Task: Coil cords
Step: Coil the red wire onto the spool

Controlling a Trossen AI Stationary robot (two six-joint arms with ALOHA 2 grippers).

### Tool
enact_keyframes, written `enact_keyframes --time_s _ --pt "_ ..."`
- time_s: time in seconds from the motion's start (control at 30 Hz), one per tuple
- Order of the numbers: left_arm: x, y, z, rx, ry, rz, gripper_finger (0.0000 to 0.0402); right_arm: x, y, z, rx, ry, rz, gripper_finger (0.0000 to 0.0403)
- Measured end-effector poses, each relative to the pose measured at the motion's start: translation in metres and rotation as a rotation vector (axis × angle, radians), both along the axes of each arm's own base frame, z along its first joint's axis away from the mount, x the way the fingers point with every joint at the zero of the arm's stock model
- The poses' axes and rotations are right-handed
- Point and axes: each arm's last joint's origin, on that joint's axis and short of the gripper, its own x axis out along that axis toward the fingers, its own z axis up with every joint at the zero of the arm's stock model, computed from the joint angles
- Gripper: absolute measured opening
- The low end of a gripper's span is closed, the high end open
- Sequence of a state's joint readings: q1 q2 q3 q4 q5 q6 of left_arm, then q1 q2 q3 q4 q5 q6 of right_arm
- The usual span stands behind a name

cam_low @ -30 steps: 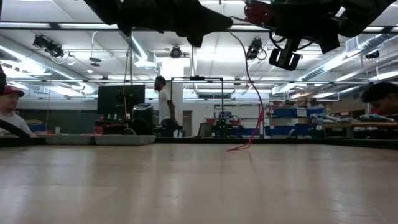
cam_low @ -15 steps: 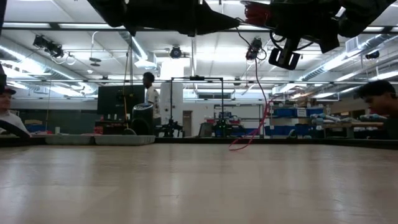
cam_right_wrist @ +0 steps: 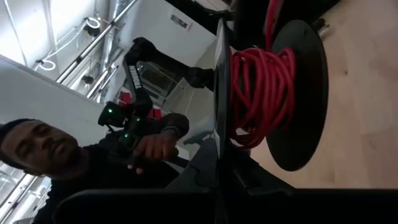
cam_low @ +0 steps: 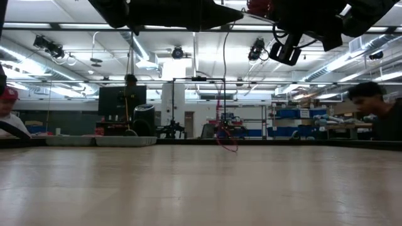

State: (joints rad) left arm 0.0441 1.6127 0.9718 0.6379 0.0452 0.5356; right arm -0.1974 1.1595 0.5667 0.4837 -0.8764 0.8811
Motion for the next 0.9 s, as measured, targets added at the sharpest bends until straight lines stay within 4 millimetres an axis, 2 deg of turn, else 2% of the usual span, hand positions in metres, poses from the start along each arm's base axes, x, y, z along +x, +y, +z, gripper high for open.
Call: enact_keyframes --time_s 0.33,0.5,0.9 --pt "0.0 0.0 0.007 0.036 -0.07 0.006 0.0056 0.001 0.004 0.002 -0.003 -0.026 0.011 0.0" --pt "0.0 0.0 0.01 0.039 -0.104 0.004 0.0056 0.002 0.009 0.009 -0.015 -0.095 0.017 0.0" --pt "-0.001 -0.007 0.016 -0.066 -0.167 -0.021 0.0056 0.003 0.012 0.015 -0.109 -0.234 -0.017 0.0"
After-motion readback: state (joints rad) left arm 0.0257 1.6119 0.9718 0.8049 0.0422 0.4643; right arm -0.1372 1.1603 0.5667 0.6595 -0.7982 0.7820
